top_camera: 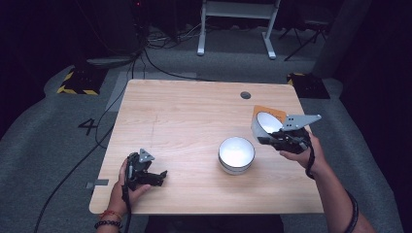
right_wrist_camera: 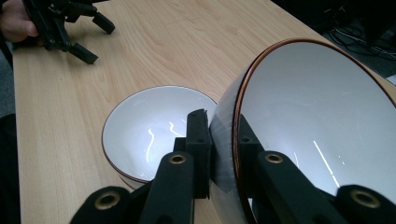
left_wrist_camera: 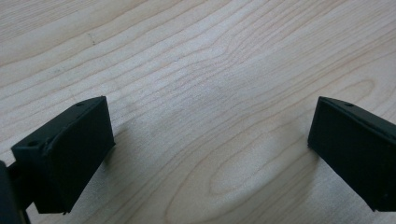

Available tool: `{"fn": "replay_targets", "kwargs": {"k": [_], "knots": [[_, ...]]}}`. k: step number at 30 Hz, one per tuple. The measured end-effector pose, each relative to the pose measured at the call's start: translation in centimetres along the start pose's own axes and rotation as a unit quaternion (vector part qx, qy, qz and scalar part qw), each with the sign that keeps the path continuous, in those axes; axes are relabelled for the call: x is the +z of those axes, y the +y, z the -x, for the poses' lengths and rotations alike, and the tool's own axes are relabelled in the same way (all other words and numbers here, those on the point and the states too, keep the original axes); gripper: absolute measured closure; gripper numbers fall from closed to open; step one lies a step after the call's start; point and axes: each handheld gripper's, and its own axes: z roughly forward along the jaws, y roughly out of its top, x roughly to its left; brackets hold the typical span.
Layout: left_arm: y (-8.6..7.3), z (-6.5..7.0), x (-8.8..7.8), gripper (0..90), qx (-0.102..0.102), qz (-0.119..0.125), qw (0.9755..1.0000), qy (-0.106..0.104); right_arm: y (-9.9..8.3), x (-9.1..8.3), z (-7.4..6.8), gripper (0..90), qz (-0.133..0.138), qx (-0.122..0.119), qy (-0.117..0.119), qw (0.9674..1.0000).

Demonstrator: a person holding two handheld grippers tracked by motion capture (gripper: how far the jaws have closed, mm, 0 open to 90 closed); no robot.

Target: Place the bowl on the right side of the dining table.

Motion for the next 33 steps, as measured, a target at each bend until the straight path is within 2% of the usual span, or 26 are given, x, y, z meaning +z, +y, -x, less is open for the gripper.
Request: {"fn": "replay_targets", "kwargs": {"k": [4,8,11,19,26,33], "knots": [[0.0,0.0,0.0,0.2,0.0,0.0,1.0,-0.001,-0.3,0.1,0.6,81.8,-0.011,0.001,-0.004,0.9999],[0.0,0.0,0.0,0.2,0.0,0.0,1.0,-0.001,-0.7,0.3,1.4,81.8,-0.016,0.012,-0.01,0.9998],[0.0,0.0,0.0,0.2,-0.001,0.0,1.0,-0.004,-1.0,0.3,2.0,81.9,-0.013,0.017,-0.018,0.9996],[0.0,0.0,0.0,0.2,0.0,0.0,1.0,0.0,-1.7,0.4,3.8,81.9,-0.028,0.026,-0.047,0.9981],[0.0,0.0,0.0,0.2,-0.001,0.0,1.0,-0.002,-2.2,0.8,5.3,81.9,-0.035,0.033,-0.056,0.9973],[0.0,0.0,0.0,0.2,-0.001,0.0,1.0,-0.003,-2.4,1.1,6.2,82.0,-0.041,0.048,-0.064,0.9959]]}}
